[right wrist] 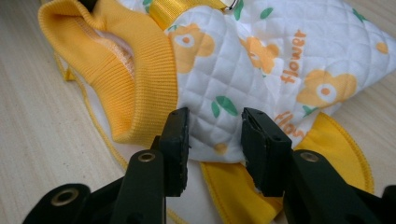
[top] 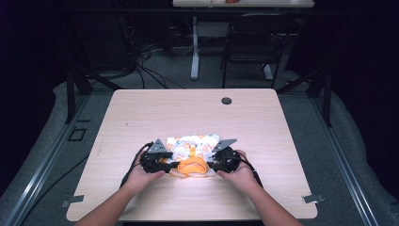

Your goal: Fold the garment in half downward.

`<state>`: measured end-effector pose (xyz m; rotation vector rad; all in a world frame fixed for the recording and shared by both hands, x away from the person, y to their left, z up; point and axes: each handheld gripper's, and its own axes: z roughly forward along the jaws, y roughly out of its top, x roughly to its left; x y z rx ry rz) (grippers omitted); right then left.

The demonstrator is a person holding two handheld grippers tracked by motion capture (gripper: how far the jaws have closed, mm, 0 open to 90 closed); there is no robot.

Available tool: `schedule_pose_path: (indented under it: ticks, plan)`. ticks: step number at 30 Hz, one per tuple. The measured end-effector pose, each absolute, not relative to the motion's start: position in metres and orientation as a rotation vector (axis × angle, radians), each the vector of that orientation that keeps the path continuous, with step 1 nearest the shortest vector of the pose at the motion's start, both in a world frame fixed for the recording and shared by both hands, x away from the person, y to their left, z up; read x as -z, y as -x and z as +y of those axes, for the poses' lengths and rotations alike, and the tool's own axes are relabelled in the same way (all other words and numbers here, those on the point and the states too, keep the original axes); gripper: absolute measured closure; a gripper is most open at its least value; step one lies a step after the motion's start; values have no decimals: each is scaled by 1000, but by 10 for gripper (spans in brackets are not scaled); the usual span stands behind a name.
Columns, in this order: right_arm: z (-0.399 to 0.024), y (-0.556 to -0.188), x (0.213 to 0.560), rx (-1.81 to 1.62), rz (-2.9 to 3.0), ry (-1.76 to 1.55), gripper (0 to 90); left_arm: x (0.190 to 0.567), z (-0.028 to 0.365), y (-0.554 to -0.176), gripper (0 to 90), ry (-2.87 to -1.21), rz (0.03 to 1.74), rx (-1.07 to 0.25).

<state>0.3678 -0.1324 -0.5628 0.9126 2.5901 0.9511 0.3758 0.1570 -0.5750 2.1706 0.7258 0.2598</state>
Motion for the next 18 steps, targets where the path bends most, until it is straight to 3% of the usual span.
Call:
schedule_pose_path:
  ticks: [18]
  plan:
    - [-131,-372,561,-943,2545,-937,592,573,156,-380,480,-2103,764,-279]
